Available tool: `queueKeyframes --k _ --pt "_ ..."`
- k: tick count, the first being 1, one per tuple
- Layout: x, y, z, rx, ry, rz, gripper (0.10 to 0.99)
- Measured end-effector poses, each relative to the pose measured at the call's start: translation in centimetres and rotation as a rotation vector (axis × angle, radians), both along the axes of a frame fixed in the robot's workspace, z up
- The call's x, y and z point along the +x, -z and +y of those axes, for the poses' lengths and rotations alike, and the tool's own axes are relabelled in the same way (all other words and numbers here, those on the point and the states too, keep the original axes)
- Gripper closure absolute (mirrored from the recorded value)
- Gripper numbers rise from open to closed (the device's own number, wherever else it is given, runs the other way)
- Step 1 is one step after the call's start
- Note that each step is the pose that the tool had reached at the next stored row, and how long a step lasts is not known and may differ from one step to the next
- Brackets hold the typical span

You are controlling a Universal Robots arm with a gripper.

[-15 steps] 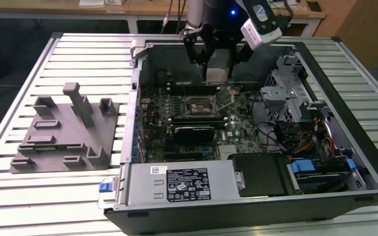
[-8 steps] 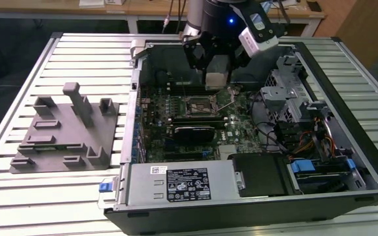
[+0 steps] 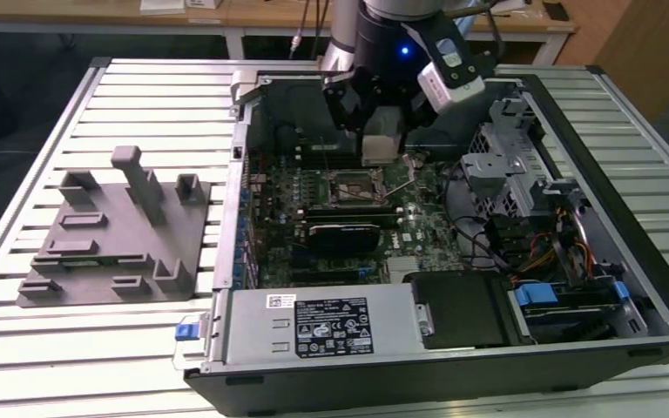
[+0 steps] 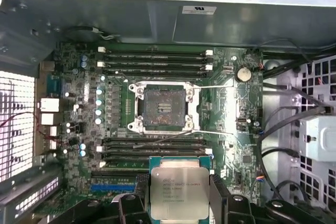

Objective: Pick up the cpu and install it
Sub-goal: 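Pick up the cpu and move it towards the insertion slot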

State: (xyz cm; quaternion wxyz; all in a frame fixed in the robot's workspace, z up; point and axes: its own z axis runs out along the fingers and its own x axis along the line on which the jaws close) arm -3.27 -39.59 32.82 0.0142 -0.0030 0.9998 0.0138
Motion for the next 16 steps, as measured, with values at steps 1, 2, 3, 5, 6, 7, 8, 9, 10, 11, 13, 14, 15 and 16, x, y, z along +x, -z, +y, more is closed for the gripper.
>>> queueKeyframes --k 1,2,3,5,6,7,8,9,10,11,13,14,15,16 --pt "0.00 0.18 0.10 0.000 0.000 0.0000 0.545" --pt "0.00 0.36 0.21 0.000 0.000 0.0000 0.545" --pt "0.00 0.53 0.33 0.000 0.000 0.0001 0.545" --pt "0.00 0.89 0.59 0.000 0.000 0.0001 0.545" --pt "0.00 1.09 0.75 0.000 0.000 0.0000 0.545" --pt "0.00 1.27 0.90 0.000 0.000 0.0000 0.545" --pt "0.00 1.45 1.05 0.000 0.000 0.0001 0.545" --pt "0.00 1.63 1.21 0.000 0.000 0.0000 0.545" --pt "0.00 1.81 1.39 0.000 0.000 0.0001 0.545" --pt "0.00 1.99 1.57 0.000 0.000 0.0001 0.545" --pt "0.00 2.35 1.95 0.000 0.000 0.0001 0.545" --pt "0.00 2.55 2.15 0.000 0.000 0.0000 0.545" --pt "0.00 2.73 2.33 0.000 0.000 0.0000 0.545" --pt "0.00 2.91 2.50 0.000 0.000 0.0000 0.545"
